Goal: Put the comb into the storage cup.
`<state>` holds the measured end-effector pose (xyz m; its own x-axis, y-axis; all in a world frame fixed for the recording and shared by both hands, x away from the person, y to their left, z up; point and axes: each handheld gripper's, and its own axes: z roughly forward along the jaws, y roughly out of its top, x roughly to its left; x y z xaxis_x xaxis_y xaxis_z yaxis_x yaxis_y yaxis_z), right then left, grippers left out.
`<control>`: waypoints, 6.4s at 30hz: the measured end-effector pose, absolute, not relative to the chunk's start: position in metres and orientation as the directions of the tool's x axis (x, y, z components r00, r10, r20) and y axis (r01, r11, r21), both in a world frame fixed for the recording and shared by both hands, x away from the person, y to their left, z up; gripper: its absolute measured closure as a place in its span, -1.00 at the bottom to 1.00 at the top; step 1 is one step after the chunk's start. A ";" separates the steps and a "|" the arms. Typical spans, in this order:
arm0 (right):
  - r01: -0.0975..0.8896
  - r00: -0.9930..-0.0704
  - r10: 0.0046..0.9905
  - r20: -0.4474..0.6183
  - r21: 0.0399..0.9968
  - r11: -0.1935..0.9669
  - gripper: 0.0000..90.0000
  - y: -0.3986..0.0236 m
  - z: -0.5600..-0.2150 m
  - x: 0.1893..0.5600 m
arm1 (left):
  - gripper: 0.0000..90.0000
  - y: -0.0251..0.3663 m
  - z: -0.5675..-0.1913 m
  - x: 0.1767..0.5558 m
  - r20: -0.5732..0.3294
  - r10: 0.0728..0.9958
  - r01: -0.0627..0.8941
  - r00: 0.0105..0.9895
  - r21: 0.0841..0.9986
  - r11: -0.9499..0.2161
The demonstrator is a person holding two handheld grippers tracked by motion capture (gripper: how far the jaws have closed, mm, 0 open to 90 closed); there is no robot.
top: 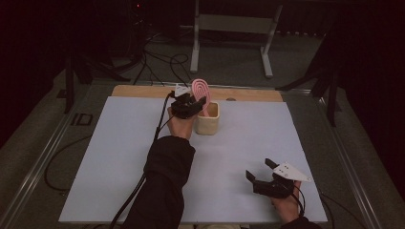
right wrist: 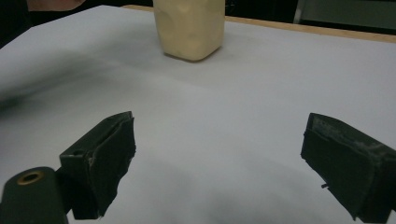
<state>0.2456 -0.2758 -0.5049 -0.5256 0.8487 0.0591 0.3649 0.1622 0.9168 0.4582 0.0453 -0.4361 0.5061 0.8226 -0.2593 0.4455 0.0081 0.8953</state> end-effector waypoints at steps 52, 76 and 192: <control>0.370 -0.530 0.846 0.062 0.914 0.165 -0.79 -0.274 -0.506 0.246 | -1.00 0.042 -0.441 0.456 -0.164 0.893 0.482 0.419 0.874 -0.066; 0.369 -0.531 0.845 0.060 0.914 0.168 -0.79 -0.273 -0.506 0.246 | -1.00 0.055 -0.432 0.451 -0.178 0.870 0.501 0.459 0.861 -0.088; 0.359 -0.550 0.834 0.043 0.914 0.189 -0.79 -0.266 -0.507 0.246 | -1.00 0.192 -0.451 0.308 -0.047 0.839 0.400 0.542 0.892 -0.209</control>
